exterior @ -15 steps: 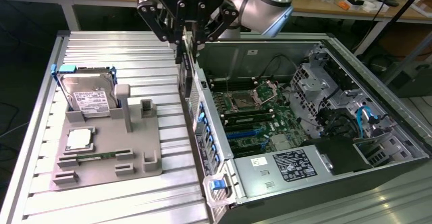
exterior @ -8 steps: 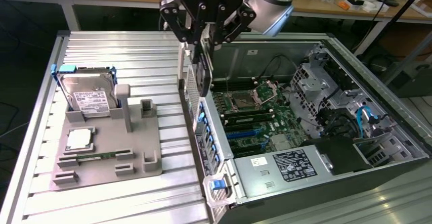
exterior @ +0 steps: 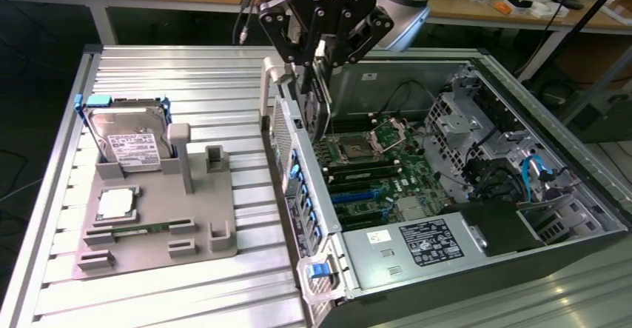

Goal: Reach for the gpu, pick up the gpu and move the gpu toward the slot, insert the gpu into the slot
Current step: 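Pick up the gpu and move the gpu toward the slot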

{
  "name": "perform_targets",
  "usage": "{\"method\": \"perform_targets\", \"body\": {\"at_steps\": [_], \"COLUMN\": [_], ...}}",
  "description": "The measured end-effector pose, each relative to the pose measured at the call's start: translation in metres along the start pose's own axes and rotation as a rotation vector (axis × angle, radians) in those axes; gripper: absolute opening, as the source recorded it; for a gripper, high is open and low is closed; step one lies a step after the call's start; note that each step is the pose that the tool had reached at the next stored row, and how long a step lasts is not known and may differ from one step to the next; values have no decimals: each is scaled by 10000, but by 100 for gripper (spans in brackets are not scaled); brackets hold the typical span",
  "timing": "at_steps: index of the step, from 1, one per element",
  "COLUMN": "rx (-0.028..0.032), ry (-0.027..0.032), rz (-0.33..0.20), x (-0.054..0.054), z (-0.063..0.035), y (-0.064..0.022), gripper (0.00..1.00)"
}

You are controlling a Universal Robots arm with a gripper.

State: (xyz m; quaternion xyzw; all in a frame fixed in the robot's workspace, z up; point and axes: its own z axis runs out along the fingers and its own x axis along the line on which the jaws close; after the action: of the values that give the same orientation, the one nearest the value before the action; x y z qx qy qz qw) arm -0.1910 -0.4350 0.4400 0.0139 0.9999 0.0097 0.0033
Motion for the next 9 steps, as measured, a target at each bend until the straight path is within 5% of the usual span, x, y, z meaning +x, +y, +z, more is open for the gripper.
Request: {"method": "perform_targets", "body": {"at_steps": [9], "rx": [0], "ry": [0], "rz": [1], "x": [-230], "z": [4], "y": [6], "gripper": [27]}}
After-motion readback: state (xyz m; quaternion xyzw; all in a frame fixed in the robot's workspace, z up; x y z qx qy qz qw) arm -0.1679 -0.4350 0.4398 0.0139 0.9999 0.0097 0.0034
